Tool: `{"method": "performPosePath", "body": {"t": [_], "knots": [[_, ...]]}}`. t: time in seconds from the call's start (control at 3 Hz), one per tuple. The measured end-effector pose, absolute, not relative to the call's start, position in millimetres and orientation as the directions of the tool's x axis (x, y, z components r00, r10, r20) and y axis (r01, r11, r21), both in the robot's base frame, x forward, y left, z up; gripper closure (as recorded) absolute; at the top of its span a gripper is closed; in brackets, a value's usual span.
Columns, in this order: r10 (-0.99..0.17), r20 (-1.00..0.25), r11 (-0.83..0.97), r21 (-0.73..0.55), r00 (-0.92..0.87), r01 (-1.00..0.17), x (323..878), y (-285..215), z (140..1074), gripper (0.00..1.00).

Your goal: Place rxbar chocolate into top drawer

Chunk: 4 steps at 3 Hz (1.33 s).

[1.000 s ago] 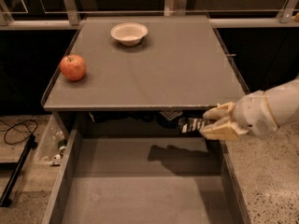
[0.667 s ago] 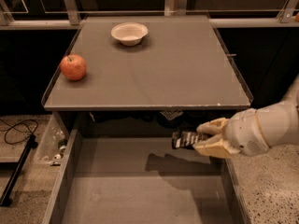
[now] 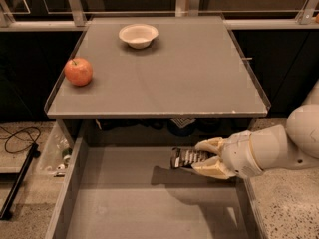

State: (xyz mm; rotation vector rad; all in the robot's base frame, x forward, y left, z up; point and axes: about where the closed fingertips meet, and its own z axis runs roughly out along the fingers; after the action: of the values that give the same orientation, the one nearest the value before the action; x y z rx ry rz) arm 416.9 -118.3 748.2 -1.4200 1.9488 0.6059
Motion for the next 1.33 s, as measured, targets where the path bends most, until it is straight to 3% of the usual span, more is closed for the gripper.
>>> {"method": "performPosePath", "body": {"t": [0.33,1.33], "knots": [[-0.576,-0.784,0.281,0.072,-0.229,-0.957,423.7,-105.4,710.3,1.00],[-0.559,-0.764,0.322,0.159,-0.323,-0.933,431.3,-85.5,657.6,1.00]]}}
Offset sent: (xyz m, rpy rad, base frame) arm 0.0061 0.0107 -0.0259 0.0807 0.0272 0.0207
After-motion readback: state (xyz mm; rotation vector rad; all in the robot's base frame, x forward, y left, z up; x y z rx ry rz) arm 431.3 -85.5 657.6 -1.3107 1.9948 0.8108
